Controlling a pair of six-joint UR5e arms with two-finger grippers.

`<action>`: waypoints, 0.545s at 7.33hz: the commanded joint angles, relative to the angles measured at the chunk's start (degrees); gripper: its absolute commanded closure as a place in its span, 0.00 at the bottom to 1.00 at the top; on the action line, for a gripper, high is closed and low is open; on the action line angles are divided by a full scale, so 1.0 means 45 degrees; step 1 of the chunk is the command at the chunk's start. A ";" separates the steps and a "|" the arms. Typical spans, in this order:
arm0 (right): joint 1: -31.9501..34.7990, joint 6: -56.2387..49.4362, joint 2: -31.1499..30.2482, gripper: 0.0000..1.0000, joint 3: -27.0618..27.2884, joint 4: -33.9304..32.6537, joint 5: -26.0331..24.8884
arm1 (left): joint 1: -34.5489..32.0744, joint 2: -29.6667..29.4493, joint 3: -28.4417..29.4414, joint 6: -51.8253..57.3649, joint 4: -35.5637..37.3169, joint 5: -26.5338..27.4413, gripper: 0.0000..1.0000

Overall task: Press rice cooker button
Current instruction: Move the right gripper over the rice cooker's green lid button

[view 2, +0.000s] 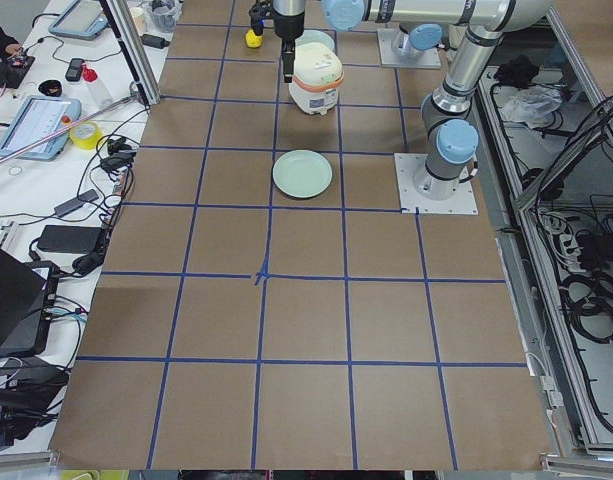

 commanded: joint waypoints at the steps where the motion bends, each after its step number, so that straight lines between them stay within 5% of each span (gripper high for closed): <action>1: 0.0898 0.0097 0.0031 1.00 0.0319 -0.0118 0.0125 | 0.0000 0.0000 0.0000 0.0009 0.0000 0.0000 0.00; 4: 0.1331 0.1012 0.0128 1.00 0.0807 -0.0390 0.1548 | 0.0000 0.0000 0.0000 0.0009 0.0000 0.0000 0.00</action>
